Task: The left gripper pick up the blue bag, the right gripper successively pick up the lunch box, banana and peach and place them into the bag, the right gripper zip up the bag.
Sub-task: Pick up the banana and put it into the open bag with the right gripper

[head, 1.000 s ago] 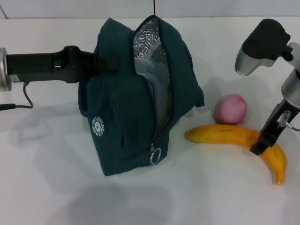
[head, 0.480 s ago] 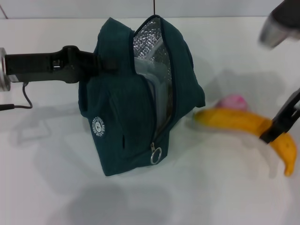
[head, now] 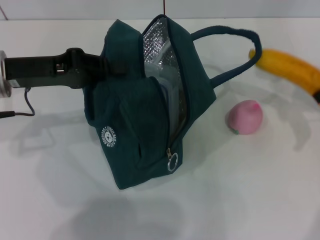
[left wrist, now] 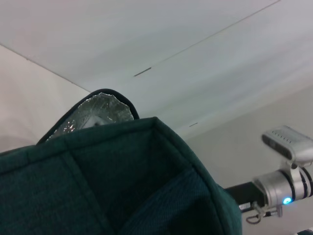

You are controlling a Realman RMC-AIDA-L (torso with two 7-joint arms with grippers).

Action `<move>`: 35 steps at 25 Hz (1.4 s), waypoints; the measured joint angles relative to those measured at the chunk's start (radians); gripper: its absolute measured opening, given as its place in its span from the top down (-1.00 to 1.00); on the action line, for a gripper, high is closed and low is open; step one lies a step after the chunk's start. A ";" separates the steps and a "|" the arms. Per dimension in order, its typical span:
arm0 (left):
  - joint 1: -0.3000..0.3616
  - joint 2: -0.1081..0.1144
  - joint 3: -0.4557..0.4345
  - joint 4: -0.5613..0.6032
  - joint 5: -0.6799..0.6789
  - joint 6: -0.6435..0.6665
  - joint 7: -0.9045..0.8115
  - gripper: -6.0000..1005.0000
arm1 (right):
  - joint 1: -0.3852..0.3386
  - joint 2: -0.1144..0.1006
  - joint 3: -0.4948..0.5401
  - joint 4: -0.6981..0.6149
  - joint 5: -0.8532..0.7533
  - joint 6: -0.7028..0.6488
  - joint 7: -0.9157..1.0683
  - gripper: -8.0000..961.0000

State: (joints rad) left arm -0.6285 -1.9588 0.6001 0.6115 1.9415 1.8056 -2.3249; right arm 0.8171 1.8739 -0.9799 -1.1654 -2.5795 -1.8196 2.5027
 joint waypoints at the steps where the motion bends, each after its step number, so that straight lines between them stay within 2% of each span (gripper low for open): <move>1: 0.000 0.000 0.000 -0.001 0.000 0.000 0.000 0.88 | 0.002 -0.004 0.018 -0.008 0.002 0.000 0.000 0.02; 8: -0.002 -0.001 0.001 -0.004 -0.001 0.000 0.001 0.88 | 0.008 -0.006 0.139 -0.065 0.031 0.027 0.002 0.02; 15: -0.002 -0.002 -0.001 -0.004 -0.001 0.000 0.001 0.88 | -0.001 -0.015 0.148 -0.071 0.060 0.051 0.002 0.02; 19: -0.001 -0.002 -0.002 -0.006 -0.001 0.000 0.001 0.88 | -0.025 -0.003 0.148 -0.117 0.166 0.109 0.001 0.02; 21: -0.001 -0.002 -0.002 -0.006 -0.001 0.000 0.001 0.88 | -0.050 0.009 0.144 -0.146 0.271 0.156 -0.011 0.02; 24: 0.001 -0.002 -0.003 -0.006 -0.001 0.000 0.001 0.88 | -0.086 0.042 0.139 -0.154 0.433 0.239 -0.063 0.02; 27: 0.006 -0.002 -0.004 -0.007 -0.015 -0.001 0.001 0.88 | -0.099 0.090 0.136 -0.138 0.521 0.295 -0.143 0.02; 28: 0.008 -0.002 -0.004 -0.007 -0.021 -0.001 0.001 0.88 | -0.098 0.113 0.136 -0.129 0.536 0.307 -0.183 0.02; 29: 0.008 -0.002 -0.003 -0.007 -0.024 -0.002 0.001 0.88 | -0.098 0.113 0.136 -0.129 0.536 0.307 -0.183 0.02; 31: 0.009 -0.003 -0.003 -0.007 -0.024 -0.002 0.001 0.88 | -0.101 0.149 0.094 -0.101 0.594 0.346 -0.274 0.02; 34: 0.013 -0.005 -0.004 -0.008 -0.026 -0.003 0.004 0.88 | -0.126 0.144 -0.115 -0.026 0.775 0.502 -0.393 0.02; 35: 0.017 -0.006 -0.004 -0.007 -0.027 -0.003 0.007 0.87 | -0.130 0.145 -0.143 -0.019 0.793 0.528 -0.414 0.02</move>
State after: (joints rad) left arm -0.6119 -1.9646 0.5958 0.6041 1.9146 1.8021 -2.3184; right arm 0.6872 2.0186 -1.1233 -1.1846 -1.7862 -1.2916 2.0886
